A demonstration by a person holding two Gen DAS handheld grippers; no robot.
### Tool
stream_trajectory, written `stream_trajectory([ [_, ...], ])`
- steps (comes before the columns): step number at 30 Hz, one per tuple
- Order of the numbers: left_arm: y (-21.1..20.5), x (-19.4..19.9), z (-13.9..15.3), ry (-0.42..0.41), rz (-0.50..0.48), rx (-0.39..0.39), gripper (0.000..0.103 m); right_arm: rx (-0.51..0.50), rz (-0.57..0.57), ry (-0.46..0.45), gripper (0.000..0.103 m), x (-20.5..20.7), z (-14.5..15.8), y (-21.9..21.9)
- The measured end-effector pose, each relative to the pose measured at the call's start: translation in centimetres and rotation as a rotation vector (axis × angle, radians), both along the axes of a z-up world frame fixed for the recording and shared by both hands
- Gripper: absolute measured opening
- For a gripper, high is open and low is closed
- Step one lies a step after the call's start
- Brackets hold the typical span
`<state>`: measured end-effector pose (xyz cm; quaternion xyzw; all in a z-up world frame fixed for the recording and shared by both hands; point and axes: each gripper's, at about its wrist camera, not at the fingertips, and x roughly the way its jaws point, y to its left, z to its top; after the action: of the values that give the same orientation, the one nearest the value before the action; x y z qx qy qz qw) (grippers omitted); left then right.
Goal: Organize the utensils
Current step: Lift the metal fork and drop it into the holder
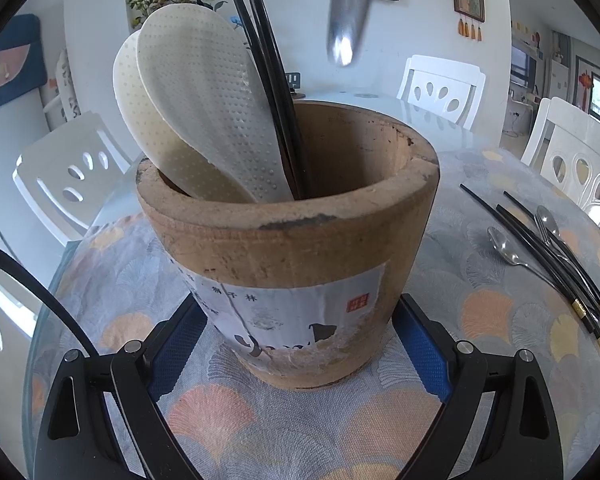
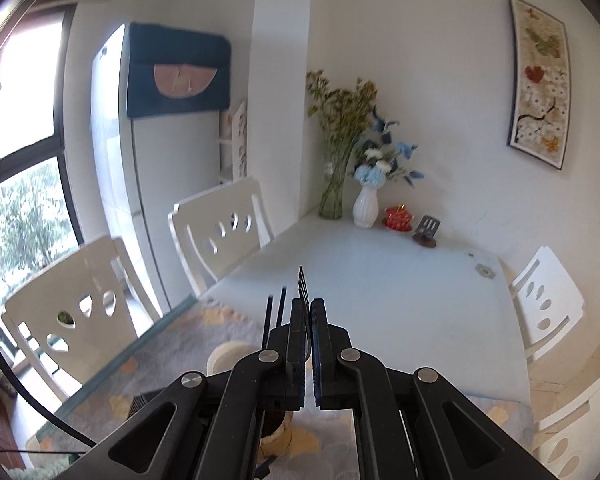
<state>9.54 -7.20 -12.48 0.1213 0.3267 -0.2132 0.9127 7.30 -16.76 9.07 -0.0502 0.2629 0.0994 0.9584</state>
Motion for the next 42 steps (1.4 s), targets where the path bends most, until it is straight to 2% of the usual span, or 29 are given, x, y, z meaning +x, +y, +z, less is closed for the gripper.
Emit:
stream_trajectory([
  [3,0.0,0.0,0.0,0.002,0.0,-0.001,0.093,-0.016,0.009,0.045,0.002,0.6,-1.2,0.3],
  [8,0.0,0.1,0.0,0.004,-0.002,-0.004,0.093,0.002,0.069,0.129,0.011,1.0,-2.1,0.6],
  [9,0.1,0.1,0.0,0.005,-0.003,-0.007,0.093,0.016,0.078,0.125,0.02,0.9,-1.9,0.3],
  [10,0.1,0.0,0.0,0.002,0.001,-0.006,0.093,0.032,0.083,0.107,0.036,0.5,-1.5,-0.1],
  [12,0.0,-0.2,0.0,-0.009,-0.001,-0.004,0.093,0.055,0.068,0.068,0.051,-0.1,-0.7,-1.0],
  [16,0.1,0.0,0.0,0.0,0.002,-0.012,0.093,0.08,0.022,-0.005,0.051,-1.6,1.1,-3.0],
  [23,0.0,0.0,-0.1,-0.003,0.001,-0.007,0.093,0.115,-0.113,-0.016,0.052,-3.2,1.9,-8.2],
  [30,0.2,0.1,-0.1,0.01,-0.003,-0.02,0.093,0.2,-0.27,0.024,0.052,-5.2,1.0,-15.0],
  [36,0.0,0.1,-0.1,0.012,-0.002,-0.007,0.093,0.188,-0.376,0.059,0.052,-7.2,0.2,-19.2],
  [40,-0.3,0.1,-0.1,0.009,0.0,0.003,0.093,0.154,-0.412,0.132,0.052,-7.6,-2.1,-21.0],
  [42,-0.3,0.0,-0.1,0.01,0.0,0.003,0.093,0.146,-0.421,0.199,0.052,-7.4,-4.2,-21.9],
])
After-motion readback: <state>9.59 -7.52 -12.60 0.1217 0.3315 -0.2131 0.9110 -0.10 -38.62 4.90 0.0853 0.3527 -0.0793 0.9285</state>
